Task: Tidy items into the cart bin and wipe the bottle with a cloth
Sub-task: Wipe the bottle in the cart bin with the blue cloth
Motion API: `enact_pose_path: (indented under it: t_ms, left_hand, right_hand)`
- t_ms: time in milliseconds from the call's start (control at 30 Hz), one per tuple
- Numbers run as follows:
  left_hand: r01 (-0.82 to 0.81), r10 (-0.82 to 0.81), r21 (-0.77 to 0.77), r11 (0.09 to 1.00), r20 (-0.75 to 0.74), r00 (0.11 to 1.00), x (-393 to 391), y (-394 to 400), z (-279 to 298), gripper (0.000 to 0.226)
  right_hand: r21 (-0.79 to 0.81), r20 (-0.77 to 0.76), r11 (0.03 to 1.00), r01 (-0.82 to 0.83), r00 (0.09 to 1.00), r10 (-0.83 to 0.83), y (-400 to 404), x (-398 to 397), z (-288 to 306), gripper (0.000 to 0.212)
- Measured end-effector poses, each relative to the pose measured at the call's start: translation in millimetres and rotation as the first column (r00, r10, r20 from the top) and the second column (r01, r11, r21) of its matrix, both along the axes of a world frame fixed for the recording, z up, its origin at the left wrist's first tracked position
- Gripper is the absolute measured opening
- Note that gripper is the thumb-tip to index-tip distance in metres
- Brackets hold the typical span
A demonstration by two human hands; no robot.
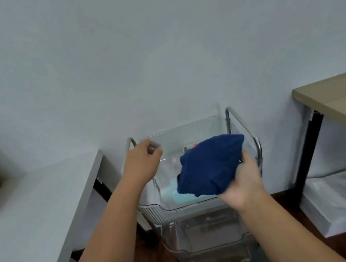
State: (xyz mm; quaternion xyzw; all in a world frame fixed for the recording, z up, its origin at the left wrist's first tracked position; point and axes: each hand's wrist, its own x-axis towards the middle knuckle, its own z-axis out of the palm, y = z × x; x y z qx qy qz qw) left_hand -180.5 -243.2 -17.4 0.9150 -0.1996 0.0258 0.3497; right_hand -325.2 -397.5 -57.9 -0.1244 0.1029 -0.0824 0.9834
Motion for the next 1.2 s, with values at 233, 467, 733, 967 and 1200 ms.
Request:
enact_pose_path:
  t_ms: [233,467,733,967,1200]
  left_hand:
    - [0.327,-0.116,0.747,0.579,-0.322,0.940,38.6,-13.3,-70.8,0.071]
    - [0.400,-0.148,0.774,0.491,-0.379,0.914,51.1,-13.3,-85.3,0.056]
    - [0.296,-0.200,0.719,0.629,-0.218,0.955,43.2,3.9,-37.3,0.063]
    - [0.258,-0.254,0.147,0.955,-0.048,0.966,6.4,9.6,29.5,0.047]
    - [0.095,-0.097,-0.228,0.969,0.001,0.995,-18.4,-4.1,15.6,0.042]
  right_hand:
    - [-0.005,0.012,0.996,0.086,0.996,-0.086,-47.0,1.2,-8.1,0.043]
    - [-0.015,-0.009,0.999,0.043,0.999,-0.043,-60.9,-0.8,-13.3,0.044]
    - [-0.511,-0.146,0.846,0.152,0.955,-0.259,-49.3,11.3,-9.1,0.022]
    - [-0.973,0.159,0.113,0.200,0.942,-0.294,12.5,20.4,1.0,0.051]
    - [-0.906,0.244,-0.412,0.098,0.916,-0.319,49.0,39.7,-10.6,0.054]
